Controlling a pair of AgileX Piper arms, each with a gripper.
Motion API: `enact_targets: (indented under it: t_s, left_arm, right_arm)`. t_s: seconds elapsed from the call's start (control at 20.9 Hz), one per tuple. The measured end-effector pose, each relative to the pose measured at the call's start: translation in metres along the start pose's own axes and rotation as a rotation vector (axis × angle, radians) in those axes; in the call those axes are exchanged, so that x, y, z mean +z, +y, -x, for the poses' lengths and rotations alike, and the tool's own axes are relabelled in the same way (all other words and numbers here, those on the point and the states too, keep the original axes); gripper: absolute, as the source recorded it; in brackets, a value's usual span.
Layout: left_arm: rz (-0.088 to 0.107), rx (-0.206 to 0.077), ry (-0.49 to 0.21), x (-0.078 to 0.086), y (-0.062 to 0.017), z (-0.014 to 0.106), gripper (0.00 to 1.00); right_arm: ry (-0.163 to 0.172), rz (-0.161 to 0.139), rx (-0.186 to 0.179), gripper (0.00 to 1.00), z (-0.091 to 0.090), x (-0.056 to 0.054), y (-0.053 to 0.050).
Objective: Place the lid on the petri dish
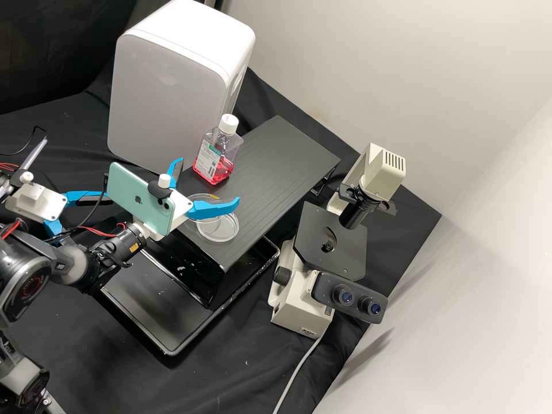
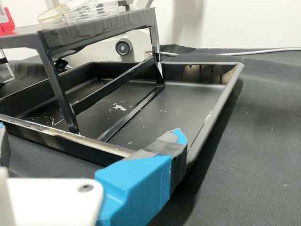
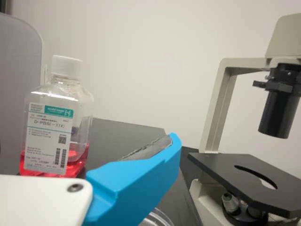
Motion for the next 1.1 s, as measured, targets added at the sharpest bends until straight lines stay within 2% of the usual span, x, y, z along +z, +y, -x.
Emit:
enact_targets:
  t_s: [0.34,0.43,0.67,1.1]
  left_arm:
    - [0.001,0.0,0.0,0.0,0.0,0.0,1.0]
    - [0.007,0.0,0.0,0.0,0.0,0.0,1.0]
    - [0.008,0.0,0.0,0.0,0.0,0.0,1.0]
    - [0.008,-0.001,0.0,0.0,-0.0003,0.0,1.0]
  right_arm:
    - [-0.06,0.007,-0.1,1.0,-0.001,0.009,-0.017]
    - [-0.07,0.008,-0.115,1.0,-0.001,0.011,-0.019]
    - [-0.07,0.007,-0.121,1.0,-0.001,0.01,-0.02]
    - [-0.096,-0.004,-0.111,1.0,-0.001,0.012,-0.019]
